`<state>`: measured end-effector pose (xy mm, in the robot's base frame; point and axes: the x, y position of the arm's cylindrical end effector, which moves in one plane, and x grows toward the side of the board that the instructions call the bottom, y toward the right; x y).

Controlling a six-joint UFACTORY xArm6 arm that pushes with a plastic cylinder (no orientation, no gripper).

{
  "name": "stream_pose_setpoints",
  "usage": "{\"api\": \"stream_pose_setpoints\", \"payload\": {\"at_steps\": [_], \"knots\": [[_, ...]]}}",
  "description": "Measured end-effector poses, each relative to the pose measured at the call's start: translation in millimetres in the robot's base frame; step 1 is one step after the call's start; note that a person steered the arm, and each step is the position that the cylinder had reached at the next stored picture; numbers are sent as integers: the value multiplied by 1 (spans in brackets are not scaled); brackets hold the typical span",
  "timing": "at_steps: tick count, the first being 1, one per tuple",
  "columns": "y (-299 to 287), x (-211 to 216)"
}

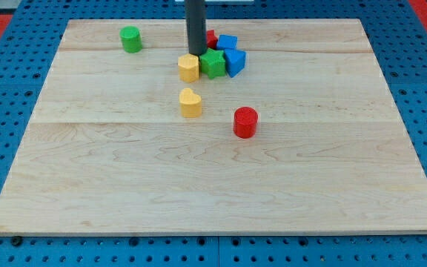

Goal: Move the yellow hexagon above the yellow heart

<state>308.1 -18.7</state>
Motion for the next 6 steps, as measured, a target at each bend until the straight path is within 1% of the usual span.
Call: {"api": "stream_pose_setpoints", "payload": {"at_steps": [2, 3, 4, 5, 6], "knots": [[6, -8], [-23, -3], [-49, 5], [-51, 26], [-52, 34]]}}
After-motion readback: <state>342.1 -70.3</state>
